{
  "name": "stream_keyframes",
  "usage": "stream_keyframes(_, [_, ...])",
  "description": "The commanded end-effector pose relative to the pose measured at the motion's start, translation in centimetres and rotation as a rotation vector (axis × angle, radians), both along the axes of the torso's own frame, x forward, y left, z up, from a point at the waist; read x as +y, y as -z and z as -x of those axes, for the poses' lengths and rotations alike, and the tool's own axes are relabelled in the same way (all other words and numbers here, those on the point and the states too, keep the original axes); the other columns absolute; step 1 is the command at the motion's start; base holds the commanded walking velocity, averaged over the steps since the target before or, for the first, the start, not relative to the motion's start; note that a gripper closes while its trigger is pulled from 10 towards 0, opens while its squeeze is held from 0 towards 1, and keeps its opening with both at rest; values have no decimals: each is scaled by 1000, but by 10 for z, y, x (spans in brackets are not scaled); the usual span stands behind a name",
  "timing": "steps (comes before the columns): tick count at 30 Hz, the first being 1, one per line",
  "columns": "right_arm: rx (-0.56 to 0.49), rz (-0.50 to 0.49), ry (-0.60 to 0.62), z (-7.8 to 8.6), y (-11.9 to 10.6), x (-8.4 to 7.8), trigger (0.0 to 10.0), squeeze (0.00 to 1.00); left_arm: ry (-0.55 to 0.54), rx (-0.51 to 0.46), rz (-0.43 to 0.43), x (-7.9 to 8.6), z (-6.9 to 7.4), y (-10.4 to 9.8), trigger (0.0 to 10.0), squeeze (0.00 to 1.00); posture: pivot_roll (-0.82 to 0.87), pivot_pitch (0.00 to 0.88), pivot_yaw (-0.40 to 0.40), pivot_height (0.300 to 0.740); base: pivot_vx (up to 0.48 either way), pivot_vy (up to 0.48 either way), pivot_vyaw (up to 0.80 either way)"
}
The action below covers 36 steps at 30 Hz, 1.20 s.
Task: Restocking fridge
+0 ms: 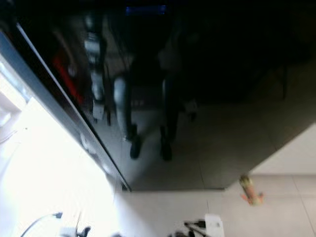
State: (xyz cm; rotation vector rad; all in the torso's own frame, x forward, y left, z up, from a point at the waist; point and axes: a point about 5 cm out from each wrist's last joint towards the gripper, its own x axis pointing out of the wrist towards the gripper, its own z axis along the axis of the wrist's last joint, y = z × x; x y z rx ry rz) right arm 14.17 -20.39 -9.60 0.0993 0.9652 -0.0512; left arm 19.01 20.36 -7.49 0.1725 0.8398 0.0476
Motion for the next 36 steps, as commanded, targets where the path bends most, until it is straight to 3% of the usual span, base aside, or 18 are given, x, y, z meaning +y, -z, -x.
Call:
stream_keyframes(1, [56, -23, 16, 16, 7, 7, 10000, 0, -3, 53, -17, 8, 13, 6, 10000, 0, -160, 197, -12, 740, 0, 341, 0])
stream_keyframes(24, [63, -11, 27, 16, 7, 7, 10000, 0, -4, 53, -15, 9, 12, 5, 10000, 0, -157, 194, -13, 740, 0, 333, 0])
stream_keyframes(36, [69, -14, 23, 18, 8, 7, 10000, 0, 4, 57, -18, 9, 13, 6, 10000, 0, -155, 200, -13, 740, 0, 0, 0])
